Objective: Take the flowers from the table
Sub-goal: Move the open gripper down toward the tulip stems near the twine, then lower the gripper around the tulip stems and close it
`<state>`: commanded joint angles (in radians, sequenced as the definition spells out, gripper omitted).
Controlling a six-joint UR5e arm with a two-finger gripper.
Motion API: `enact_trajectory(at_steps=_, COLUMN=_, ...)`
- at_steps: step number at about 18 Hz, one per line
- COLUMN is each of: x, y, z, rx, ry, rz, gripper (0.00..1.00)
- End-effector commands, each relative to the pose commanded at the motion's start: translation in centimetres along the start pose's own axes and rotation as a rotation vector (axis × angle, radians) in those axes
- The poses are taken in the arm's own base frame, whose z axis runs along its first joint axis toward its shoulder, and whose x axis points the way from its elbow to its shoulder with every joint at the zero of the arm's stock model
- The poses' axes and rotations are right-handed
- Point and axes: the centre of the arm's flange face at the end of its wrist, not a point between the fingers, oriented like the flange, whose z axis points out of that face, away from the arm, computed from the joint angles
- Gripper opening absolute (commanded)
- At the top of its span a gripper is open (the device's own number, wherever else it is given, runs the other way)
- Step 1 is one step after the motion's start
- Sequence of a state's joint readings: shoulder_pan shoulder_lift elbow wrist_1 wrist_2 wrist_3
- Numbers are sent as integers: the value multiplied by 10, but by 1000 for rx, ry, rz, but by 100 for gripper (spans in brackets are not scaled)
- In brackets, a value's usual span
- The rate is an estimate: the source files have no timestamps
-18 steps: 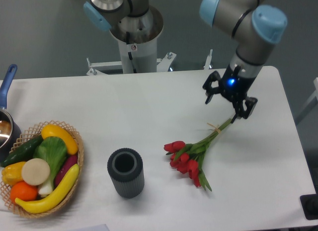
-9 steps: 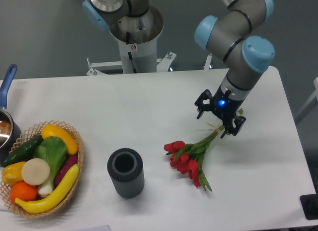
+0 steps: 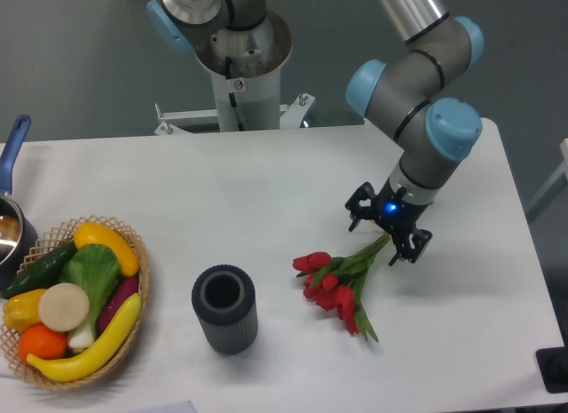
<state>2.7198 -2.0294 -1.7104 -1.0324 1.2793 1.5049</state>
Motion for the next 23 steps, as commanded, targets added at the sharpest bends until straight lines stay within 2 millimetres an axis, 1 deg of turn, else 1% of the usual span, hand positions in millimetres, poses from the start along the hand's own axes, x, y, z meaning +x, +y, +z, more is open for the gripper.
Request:
enact_trajectory(at_steps=3, x=6, y=-3, z=9, rx=-31, ry=15, rz=5, gripper=100)
enact_trajectory(at_steps=5, x=5, y=-5, z=12, rx=-34, ry=6, rz=2, gripper=100)
enact_trajectory(at_steps=10, x=1, y=-5, z=22, rx=-35, ry=-2, rz=-4, gripper=100)
enact_trajectory(at_steps=13, x=5, y=-7, z=33, rx=-33, ry=-28, rz=-5, gripper=100)
enact_trajectory(at_steps=21, x=7, y=-9, z=42, rx=-33, ry=-29, rz=-2, gripper=100)
enact_trajectory(at_steps=23, x=8, y=-9, z=42, rx=-32, ry=-36, rz=2, gripper=95)
